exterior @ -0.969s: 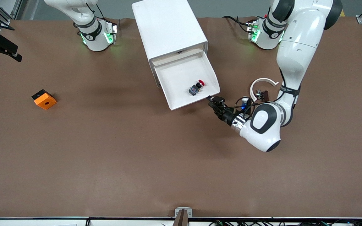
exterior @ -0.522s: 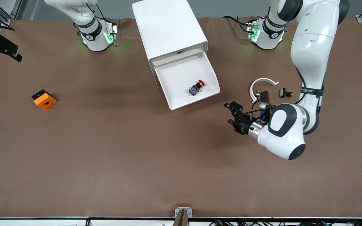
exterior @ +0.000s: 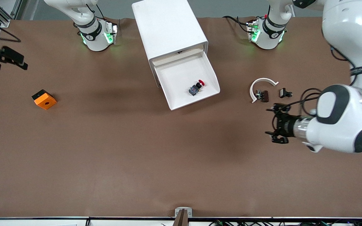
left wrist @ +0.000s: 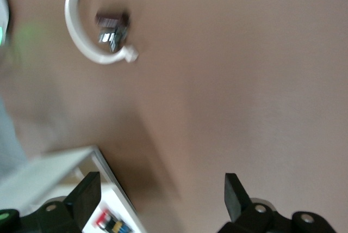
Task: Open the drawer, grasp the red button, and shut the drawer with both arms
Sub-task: 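Release the drawer and withdraw the left gripper while the right gripper reaches in, then lower the right gripper into the drawer and grasp the red button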
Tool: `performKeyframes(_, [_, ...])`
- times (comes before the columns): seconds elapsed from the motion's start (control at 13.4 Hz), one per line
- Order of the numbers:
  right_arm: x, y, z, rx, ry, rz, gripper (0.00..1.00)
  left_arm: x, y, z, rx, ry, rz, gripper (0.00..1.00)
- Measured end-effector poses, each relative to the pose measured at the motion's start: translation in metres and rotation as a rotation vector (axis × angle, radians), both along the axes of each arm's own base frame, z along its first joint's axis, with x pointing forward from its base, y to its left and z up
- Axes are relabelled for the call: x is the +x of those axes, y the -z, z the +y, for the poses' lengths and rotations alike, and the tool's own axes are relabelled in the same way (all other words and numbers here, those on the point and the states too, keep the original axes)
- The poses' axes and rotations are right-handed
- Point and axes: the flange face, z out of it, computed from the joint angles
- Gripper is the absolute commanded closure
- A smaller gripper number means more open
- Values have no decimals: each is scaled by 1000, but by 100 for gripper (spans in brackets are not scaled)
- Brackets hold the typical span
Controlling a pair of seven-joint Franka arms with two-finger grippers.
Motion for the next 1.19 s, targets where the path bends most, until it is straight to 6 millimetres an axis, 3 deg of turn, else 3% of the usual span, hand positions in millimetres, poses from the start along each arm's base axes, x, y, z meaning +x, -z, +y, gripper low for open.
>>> performKeyframes(0.22, [41, 54, -17, -27, 3, 61, 0, -8, -56, 30, -23, 294, -172, 0])
performKeyframes(0.45, [53, 55, -22, -32, 29, 59, 0, -23, -95, 41, -26, 529, -257, 0])
performKeyframes(0.6, [54, 47, 6, -22, 205, 56, 0, -33, -114, 43, -35, 639, -297, 0])
performKeyframes(0.75, [54, 42, 73, -31, 372, 60, 0, -42, -131, 44, -21, 758, -327, 0])
performKeyframes(0.89, [46, 38, 162, -44, 498, 43, 0, -49, -138, 38, -30, 856, -366, 0])
performKeyframes(1.19, [1, 39, 336, -18, 679, -44, 0, -70, -126, 33, -56, 1008, -429, 0])
